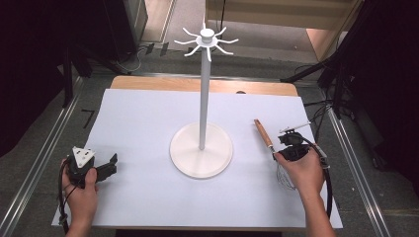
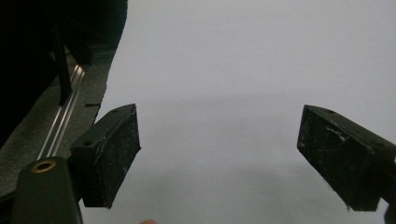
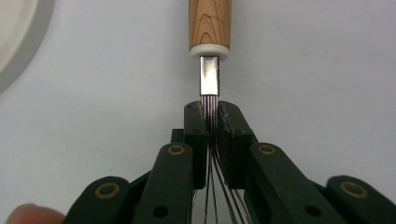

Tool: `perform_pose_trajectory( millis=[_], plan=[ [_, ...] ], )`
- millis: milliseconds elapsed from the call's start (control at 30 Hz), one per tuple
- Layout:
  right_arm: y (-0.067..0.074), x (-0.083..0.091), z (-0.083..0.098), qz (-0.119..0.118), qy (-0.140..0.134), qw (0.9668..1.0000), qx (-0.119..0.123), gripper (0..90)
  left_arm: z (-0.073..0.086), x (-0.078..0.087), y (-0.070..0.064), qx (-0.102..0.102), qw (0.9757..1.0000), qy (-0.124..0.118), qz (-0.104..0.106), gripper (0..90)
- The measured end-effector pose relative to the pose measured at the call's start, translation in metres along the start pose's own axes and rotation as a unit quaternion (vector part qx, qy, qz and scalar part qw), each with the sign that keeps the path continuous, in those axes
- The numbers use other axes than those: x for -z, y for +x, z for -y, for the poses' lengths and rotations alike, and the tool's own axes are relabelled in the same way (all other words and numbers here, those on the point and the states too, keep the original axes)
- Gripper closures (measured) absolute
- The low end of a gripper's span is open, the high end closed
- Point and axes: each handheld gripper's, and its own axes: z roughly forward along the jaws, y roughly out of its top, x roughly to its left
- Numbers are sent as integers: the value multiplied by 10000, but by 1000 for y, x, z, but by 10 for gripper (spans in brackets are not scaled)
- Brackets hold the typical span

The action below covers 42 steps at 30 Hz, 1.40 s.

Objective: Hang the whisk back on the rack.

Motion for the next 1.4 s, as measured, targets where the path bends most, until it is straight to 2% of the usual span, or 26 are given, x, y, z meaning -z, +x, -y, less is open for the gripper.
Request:
perform_pose_trajectory(
  millis=[200, 233, 300, 333, 367, 400, 433, 467, 533, 733, 800, 833, 933, 1000, 1033, 1067, 1133, 1267, 1300, 1333, 1400],
  plan=[
    [3, 10, 3, -176, -478, 9987, 89, 846, 0, 0, 0, -17, 10000, 8, 1, 141],
    [5, 13, 4, -285, -721, 9968, 184, 846, 0, 0, 0, -17, 10000, 10, 0, 141],
    [6, 14, 5, -308, -795, 9962, 174, 846, 0, 0, 0, -24, 10000, 11, -2, 141],
    [8, 18, 6, -322, -1026, 9939, 263, 846, 0, 0, 0, -26, 10000, 10, -3, 141],
    [8, 18, 6, -322, -1026, 9939, 263, 846, 0, 0, 0, -24, 10000, 11, 0, 141],
    [8, 20, 6, -354, -1140, 9926, 231, 846, 0, 0, 0, -22, 10000, 12, -4, 141],
    [8, 24, 8, -468, -1416, 9887, 160, 846, 0, 0, 0, -21, 10000, 9, 3, 141],
    [8, 24, 8, -468, -1416, 9887, 160, 846, 0, 0, 0, -22, 10000, 12, -1, 141],
    [9, 28, 9, -632, -1695, 9833, 202, 846, 0, 0, 0, -24, 10000, 19, -2, 141],
    [18, 39, 13, -625, -2294, 9702, 474, 846, 0, 0, 0, -23, 10000, 19, -7, 141],
    [22, 44, 14, -710, -2546, 9629, 551, 846, 0, 0, 0, -20, 10000, 13, -1, 141],
    [22, 44, 14, -710, -2546, 9629, 551, 846, 0, 0, 0, -23, 10000, 18, -6, 141],
    [25, 49, 15, -826, -2787, 9550, 581, 846, 0, 0, 0, -33, 10000, 19, -8, 141],
    [27, 53, 16, -909, -2969, 9487, 599, 846, 0, 0, -1, -37, 10000, 14, -9, 141],
    [29, 56, 16, -969, -3103, 9436, 627, 846, 0, 0, -1, -40, 10000, 16, -11, 141],
    [29, 56, 16, -969, -3103, 9436, 627, 846, 0, 0, -1, -37, 10000, 11, -10, 141],
    [31, 59, 17, -969, -3226, 9394, 633, 846, 0, 0, -1, -37, 10000, 10, -10, 141],
    [34, 65, 18, -1033, -3469, 9298, 672, 846, 0, 0, -1, -37, 10000, 9, -17, 141],
    [35, 69, 18, -1080, -3587, 9246, 687, 846, 0, 0, -1, -35, 10000, 8, -19, 141],
    [35, 69, 18, -1080, -3587, 9246, 687, 846, 0, 0, -1, -35, 10000, 6, -15, 141],
    [36, 72, 19, -1146, -3715, 9187, 694, 846, 0, 0, -1, -37, 10000, 8, -16, 141]
  ],
)
